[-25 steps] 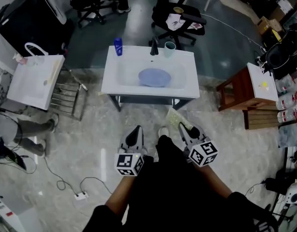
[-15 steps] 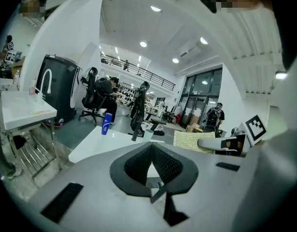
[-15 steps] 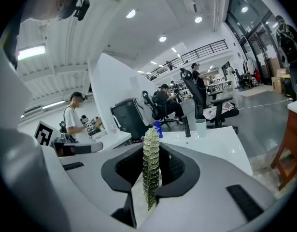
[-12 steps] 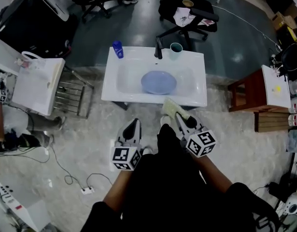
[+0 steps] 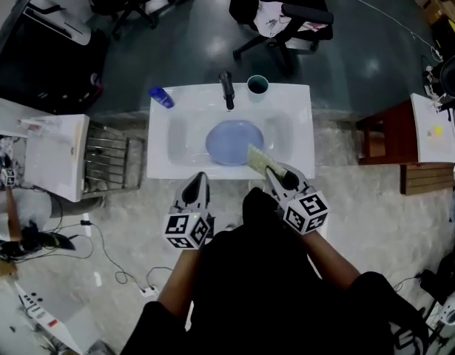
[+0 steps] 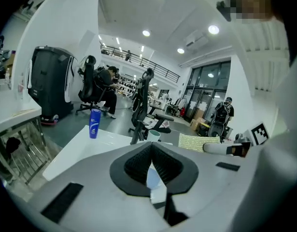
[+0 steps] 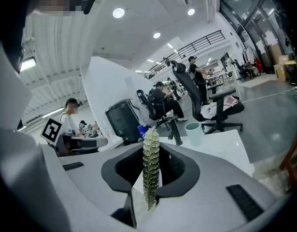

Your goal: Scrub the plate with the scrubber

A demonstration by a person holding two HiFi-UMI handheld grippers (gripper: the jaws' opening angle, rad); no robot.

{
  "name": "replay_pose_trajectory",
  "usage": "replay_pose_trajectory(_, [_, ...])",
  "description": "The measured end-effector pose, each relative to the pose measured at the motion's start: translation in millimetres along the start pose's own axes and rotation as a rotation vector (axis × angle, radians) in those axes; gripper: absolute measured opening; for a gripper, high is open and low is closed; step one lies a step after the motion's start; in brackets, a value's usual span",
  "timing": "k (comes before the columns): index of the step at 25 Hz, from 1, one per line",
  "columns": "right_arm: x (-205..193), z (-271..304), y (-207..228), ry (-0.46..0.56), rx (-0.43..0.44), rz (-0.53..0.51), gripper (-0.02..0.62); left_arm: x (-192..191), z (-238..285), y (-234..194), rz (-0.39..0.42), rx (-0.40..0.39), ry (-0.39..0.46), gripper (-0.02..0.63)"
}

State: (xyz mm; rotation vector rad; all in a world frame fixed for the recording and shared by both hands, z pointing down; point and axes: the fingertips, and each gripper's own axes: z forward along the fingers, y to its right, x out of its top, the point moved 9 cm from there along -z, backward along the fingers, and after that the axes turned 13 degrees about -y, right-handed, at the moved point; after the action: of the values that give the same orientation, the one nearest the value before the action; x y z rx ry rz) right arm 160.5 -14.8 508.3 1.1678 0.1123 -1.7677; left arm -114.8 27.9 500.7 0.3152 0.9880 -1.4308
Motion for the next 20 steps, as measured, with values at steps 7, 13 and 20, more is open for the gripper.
replay_pose_trajectory(7, [1,21,52,-0.069,-0.012,0.031,0.061,0,54,-21,-0.055,0.090,-0.047,0.005])
replay_pose_trajectory(13, [16,43,75,-0.138,0.089,-0.030,0.061,-13,98,-49,-0.121,0.129,-0.175,0.005])
replay_pose_trajectory(20, [15,66,79,-0.199,0.109,-0.031,0.061,-33,144,-85,-0.143,0.173,-0.307,0.005])
